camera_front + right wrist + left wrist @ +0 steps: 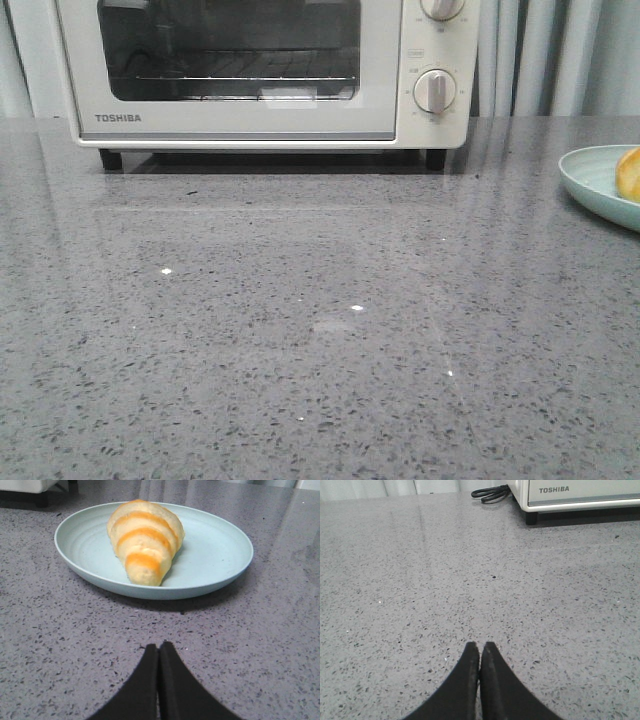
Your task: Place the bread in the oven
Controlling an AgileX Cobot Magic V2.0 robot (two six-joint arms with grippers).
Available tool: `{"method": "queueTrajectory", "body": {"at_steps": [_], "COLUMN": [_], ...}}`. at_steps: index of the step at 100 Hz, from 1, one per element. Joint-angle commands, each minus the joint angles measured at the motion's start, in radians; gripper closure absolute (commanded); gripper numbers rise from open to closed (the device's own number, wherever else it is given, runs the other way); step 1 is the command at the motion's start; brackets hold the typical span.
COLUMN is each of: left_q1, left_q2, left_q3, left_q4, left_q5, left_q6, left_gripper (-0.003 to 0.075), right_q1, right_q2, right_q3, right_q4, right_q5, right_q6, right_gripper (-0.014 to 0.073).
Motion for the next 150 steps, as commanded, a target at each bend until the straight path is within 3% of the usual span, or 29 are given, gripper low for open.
{"method": "queueTrajectory", "body": {"at_steps": [1,79,109,129,150], "left_q1": [0.0,0.0,0.0,0.0,0.0], "left_q2": [-0.028,-0.028,-0.028,-0.028,-0.028], "left_q3": [0.022,0.022,0.022,0.022,0.022], "left_q4": [0.001,-0.008,-0.15,-0.15,-0.15], "left_q5": [-0.096,-0.13,-0.291,-0.338,-0.382], "left_q6": [-0.001,-0.001,-0.001,-0.001,-0.001], "left_gripper": [0.0742,0.0741,0.0741,0.0741,0.0741], "right_q1": [-0.005,-0.005,-0.003,-0.003,-0.003], "right_q2": [-0.021,-0.021,-0.021,-0.021,-0.021], "right_q3": [0.025,0.025,0.025,0.025,0.025], "right_q4": [0.001,0.001,0.009,0.009,0.009], "right_q5": [-0.045,-0.06,-0.348,-0.671,-0.822], "right_q6": [-0.007,-0.007,-0.007,-0.007,0.015], "right_gripper": [0.0662,0.0662,0.0662,0.0662,0.0662]}}
